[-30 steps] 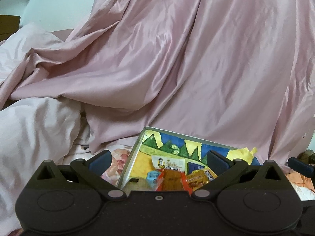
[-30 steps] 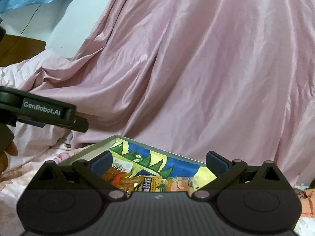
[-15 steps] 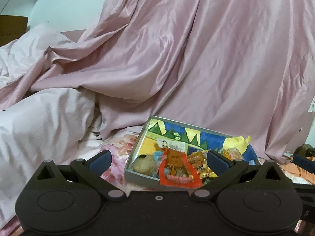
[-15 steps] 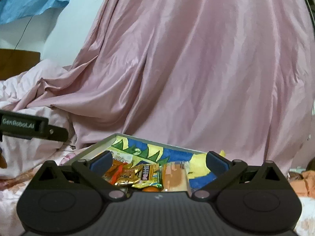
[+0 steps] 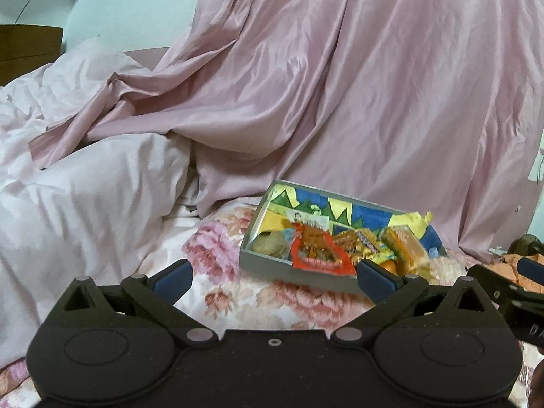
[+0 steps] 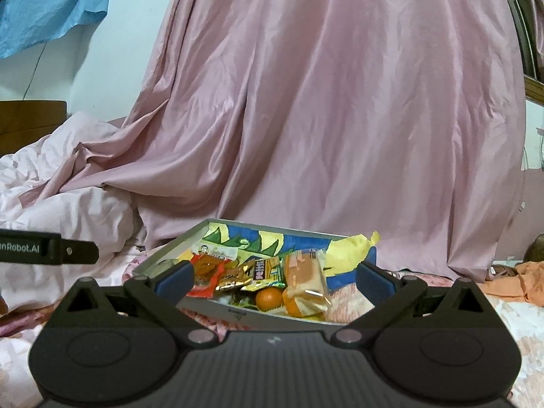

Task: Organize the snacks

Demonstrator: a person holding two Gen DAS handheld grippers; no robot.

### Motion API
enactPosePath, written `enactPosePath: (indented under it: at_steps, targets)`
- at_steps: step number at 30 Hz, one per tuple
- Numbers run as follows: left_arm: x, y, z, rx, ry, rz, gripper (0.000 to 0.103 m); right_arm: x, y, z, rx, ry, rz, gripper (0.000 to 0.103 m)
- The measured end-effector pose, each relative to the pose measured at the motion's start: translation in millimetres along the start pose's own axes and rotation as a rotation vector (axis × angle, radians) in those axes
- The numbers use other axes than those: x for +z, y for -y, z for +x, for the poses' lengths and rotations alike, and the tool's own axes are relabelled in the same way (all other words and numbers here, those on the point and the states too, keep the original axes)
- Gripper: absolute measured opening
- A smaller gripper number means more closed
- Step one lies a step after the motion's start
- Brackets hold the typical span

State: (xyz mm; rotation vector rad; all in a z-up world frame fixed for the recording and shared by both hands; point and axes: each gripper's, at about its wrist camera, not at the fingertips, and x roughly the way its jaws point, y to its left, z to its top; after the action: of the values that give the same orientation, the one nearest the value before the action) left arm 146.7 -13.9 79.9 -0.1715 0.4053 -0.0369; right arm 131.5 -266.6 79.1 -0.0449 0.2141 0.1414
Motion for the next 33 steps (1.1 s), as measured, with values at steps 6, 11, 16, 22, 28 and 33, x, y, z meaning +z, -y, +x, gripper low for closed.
enactPosePath:
  at_steps: [6,11,16,22,28,33]
  targets:
    - [-13,-6,-19,0.004,-0.013,0.008,0.102,-6,-4,-19,0.003,-0.014,0.004,0.103]
    - [-21,-10,-34,0.007,-0.012,0.008,0.102,-9,-8,-36,0.007,-0.028,0.009,0.103]
    - [-32,-12,-47,0.010,-0.010,0.019,0.102,-16,-12,-51,0.006,-0.041,0.019,0.103]
    - [-47,-14,-57,0.012,-0.019,0.037,0.102,-31,-15,-65,-0.005,-0.070,0.065,0.103]
    - [-61,-15,-66,0.006,-0.023,0.059,0.102,-42,-16,-75,-0.019,-0.086,0.076,0.103]
    - [-72,-14,-69,-0.001,-0.034,0.071,0.102,-53,-16,-78,-0.022,-0.102,0.089,0.103]
